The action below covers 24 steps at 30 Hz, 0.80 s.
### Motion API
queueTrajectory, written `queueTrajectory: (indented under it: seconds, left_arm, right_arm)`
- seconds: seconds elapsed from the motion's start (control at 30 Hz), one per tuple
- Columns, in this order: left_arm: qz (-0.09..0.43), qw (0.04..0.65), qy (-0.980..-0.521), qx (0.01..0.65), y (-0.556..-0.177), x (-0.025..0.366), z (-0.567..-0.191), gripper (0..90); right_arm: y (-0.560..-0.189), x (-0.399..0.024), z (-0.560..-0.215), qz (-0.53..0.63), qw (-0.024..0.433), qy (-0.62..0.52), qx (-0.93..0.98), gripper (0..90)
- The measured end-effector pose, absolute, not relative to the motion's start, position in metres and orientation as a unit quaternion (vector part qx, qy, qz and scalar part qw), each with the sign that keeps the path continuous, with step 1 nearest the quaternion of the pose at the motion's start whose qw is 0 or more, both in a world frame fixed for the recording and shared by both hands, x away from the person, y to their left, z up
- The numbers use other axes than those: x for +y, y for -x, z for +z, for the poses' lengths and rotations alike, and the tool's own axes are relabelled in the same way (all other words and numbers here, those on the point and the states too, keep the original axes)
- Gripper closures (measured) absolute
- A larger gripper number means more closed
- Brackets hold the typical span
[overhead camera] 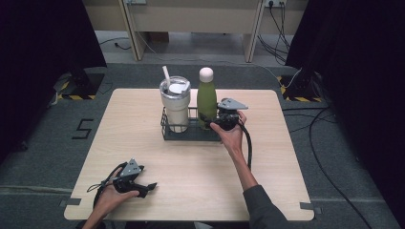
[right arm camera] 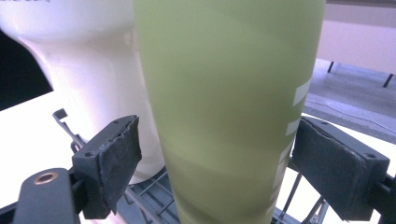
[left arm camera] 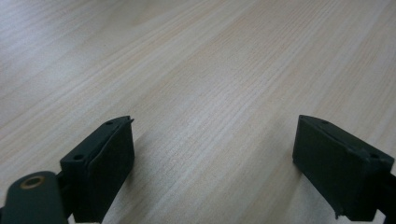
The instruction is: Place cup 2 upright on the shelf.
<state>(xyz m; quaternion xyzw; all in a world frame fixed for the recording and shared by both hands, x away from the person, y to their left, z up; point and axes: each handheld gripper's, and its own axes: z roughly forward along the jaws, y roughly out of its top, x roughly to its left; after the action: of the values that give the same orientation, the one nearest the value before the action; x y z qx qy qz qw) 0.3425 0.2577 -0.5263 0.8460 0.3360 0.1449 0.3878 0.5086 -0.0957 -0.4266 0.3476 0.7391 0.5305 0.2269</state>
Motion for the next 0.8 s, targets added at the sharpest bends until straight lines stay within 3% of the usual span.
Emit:
queueTrajectory:
  seconds: [0.8]
  left_arm:
    - [0.144,0.388,-0.846,0.337,-0.342,0.258,-0.526,12.0]
  right_arm:
    - [-0.484,-0.113,-0.421,0.539,0.249,-0.344,0.728,16.5]
